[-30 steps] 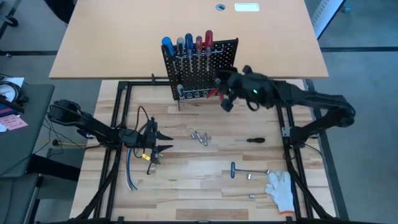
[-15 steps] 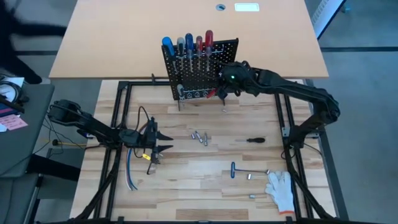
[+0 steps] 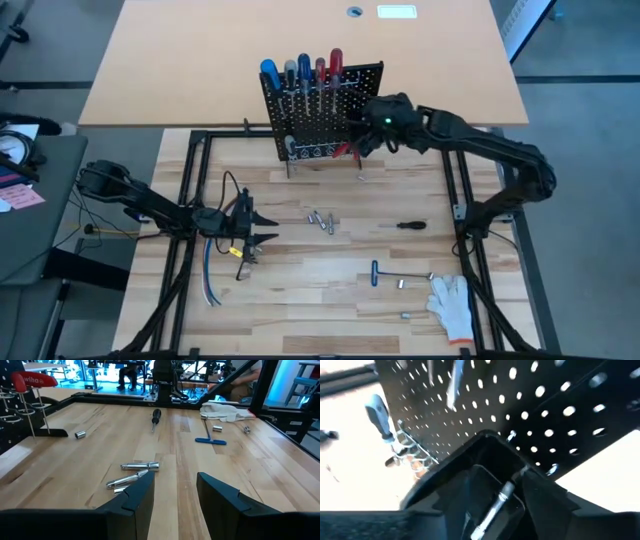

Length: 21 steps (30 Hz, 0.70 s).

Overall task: Hang tools onto peg board
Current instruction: Put the extension bar into the black bin on the pegboard

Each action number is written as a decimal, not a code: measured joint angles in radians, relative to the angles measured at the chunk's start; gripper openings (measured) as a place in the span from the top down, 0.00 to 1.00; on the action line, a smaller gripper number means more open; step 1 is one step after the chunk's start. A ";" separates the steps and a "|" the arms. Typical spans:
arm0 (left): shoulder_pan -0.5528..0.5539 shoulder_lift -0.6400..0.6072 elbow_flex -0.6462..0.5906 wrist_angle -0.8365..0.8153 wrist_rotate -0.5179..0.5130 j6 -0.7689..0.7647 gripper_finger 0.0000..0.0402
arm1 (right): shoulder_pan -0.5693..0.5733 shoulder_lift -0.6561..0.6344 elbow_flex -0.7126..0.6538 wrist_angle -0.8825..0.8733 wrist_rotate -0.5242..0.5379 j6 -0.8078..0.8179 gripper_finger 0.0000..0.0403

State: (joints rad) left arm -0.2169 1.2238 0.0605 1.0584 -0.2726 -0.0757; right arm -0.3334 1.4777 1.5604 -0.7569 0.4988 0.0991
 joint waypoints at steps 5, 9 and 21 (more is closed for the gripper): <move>-0.001 0.000 0.000 -0.014 0.000 -0.016 0.64 | 0.092 -0.088 -0.001 0.002 0.000 -0.024 0.46; -0.001 0.000 0.000 -0.037 0.001 -0.026 0.64 | 0.271 -0.152 -0.060 0.019 0.004 -0.044 0.46; -0.031 0.000 0.076 -0.184 -0.015 -0.010 0.64 | 0.733 0.017 -0.668 0.793 0.080 0.322 0.51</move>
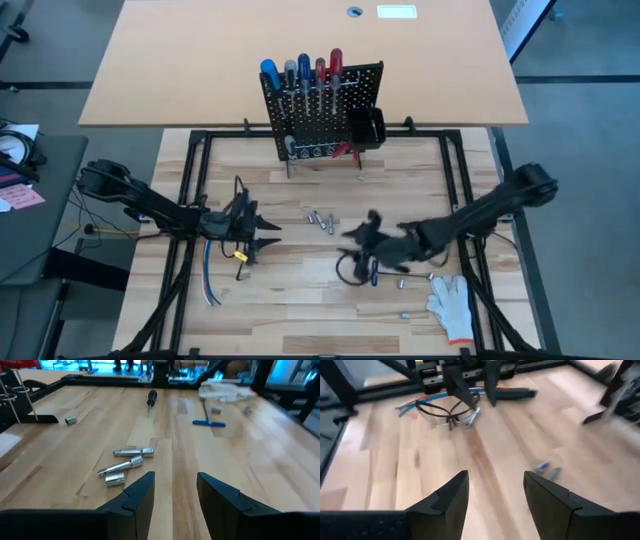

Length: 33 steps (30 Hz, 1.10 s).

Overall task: Hang tools onto peg board
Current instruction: Put the extension bar into the black bin on the pegboard

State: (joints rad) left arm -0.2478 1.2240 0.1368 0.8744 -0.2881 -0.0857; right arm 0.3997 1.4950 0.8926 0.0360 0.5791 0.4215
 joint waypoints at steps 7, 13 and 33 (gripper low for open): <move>0.000 0.000 0.033 -0.158 -0.005 0.012 0.64 | -0.100 0.286 -0.003 0.151 0.011 0.186 0.39; 0.000 0.000 0.033 -0.175 -0.005 0.049 0.64 | -0.220 0.429 0.077 0.005 -0.009 0.390 0.30; 0.000 0.000 0.032 -0.139 -0.006 0.127 0.64 | -0.233 0.457 0.187 -0.334 -0.119 0.457 0.86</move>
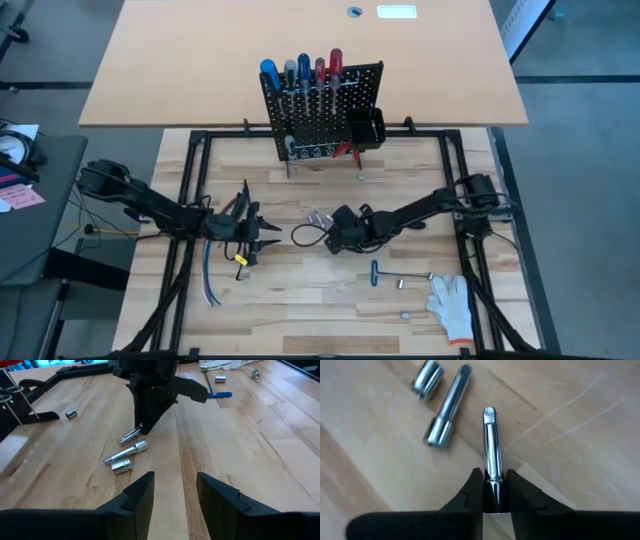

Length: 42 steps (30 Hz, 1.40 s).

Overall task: Hang tools onto peg board
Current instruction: Put the extension bar into the black bin on the pegboard

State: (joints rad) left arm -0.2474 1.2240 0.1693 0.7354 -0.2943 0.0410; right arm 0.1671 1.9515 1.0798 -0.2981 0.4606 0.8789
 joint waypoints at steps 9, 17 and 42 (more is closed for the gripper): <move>0.000 0.000 0.000 -0.006 0.000 -0.031 0.64 | 0.065 -0.205 0.000 -0.043 -0.024 -0.131 0.87; 0.000 0.000 0.000 -0.014 0.001 -0.080 0.64 | 0.129 -0.445 0.273 -0.126 0.232 -0.446 0.87; 0.000 0.000 0.000 -0.045 0.001 -0.126 0.64 | -0.397 -0.372 0.567 -0.705 0.136 -0.373 0.85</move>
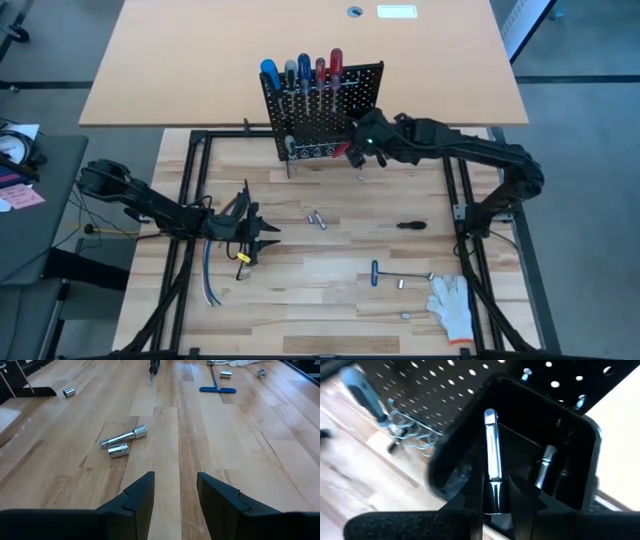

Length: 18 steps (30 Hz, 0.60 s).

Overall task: Hang tools onto peg board
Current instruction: Put the extension bar into the black bin on the pegboard

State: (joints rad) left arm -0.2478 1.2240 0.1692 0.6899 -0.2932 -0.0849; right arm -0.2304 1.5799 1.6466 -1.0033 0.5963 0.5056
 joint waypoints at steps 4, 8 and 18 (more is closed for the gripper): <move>0.000 0.000 0.000 -0.002 0.000 -0.002 0.64 | -0.015 0.014 0.000 -0.001 0.003 -0.018 0.81; 0.000 0.000 0.000 -0.002 0.000 -0.002 0.64 | -0.015 0.007 0.000 0.017 0.024 -0.059 0.70; 0.000 0.000 0.000 -0.005 0.000 -0.002 0.64 | 0.094 -0.061 0.000 0.083 0.223 -0.171 0.49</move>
State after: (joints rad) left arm -0.2481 1.2240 0.1692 0.6851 -0.2932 -0.0872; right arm -0.1364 1.5187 1.6466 -0.9203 0.8196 0.3350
